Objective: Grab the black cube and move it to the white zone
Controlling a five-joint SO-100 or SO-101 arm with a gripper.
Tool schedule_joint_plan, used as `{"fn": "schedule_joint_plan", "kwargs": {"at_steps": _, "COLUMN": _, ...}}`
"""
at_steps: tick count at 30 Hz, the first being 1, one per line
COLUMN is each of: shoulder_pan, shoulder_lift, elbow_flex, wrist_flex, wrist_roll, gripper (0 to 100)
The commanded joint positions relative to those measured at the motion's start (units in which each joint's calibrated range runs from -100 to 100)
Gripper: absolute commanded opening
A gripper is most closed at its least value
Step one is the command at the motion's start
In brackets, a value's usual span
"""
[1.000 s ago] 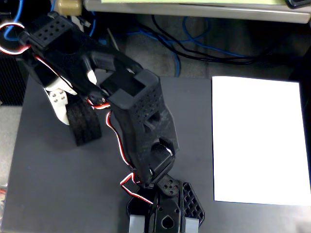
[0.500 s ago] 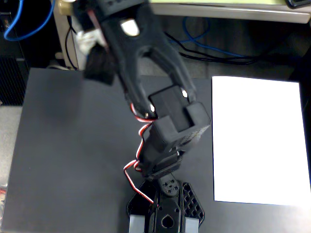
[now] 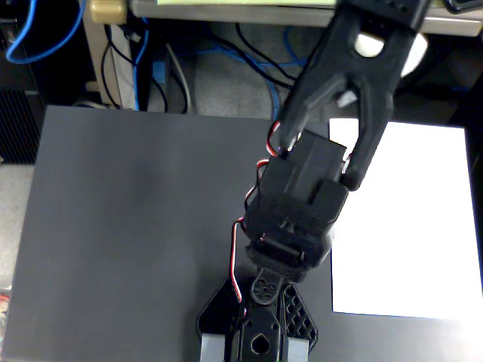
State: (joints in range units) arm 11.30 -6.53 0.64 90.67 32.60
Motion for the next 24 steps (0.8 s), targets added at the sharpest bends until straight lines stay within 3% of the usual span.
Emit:
{"fn": "schedule_joint_plan", "kwargs": {"at_steps": 1, "shoulder_pan": 3.6, "shoulder_lift": -3.0, "elbow_flex": -3.3, "wrist_flex": -0.2, "wrist_roll": 0.2, "gripper": 1}}
{"fn": "schedule_joint_plan", "kwargs": {"at_steps": 4, "shoulder_pan": 5.8, "shoulder_lift": -3.0, "elbow_flex": 2.5, "wrist_flex": -0.9, "wrist_roll": 1.2, "gripper": 1}}
{"fn": "schedule_joint_plan", "kwargs": {"at_steps": 13, "shoulder_pan": 16.3, "shoulder_lift": 3.5, "elbow_flex": 13.1, "wrist_flex": -15.8, "wrist_roll": 6.4, "gripper": 1}}
{"fn": "schedule_joint_plan", "kwargs": {"at_steps": 19, "shoulder_pan": 20.3, "shoulder_lift": 11.0, "elbow_flex": -4.7, "wrist_flex": 0.8, "wrist_roll": 7.6, "gripper": 1}}
{"fn": "schedule_joint_plan", "kwargs": {"at_steps": 24, "shoulder_pan": 20.5, "shoulder_lift": 11.0, "elbow_flex": -1.3, "wrist_flex": 8.8, "wrist_roll": 7.6, "gripper": 1}}
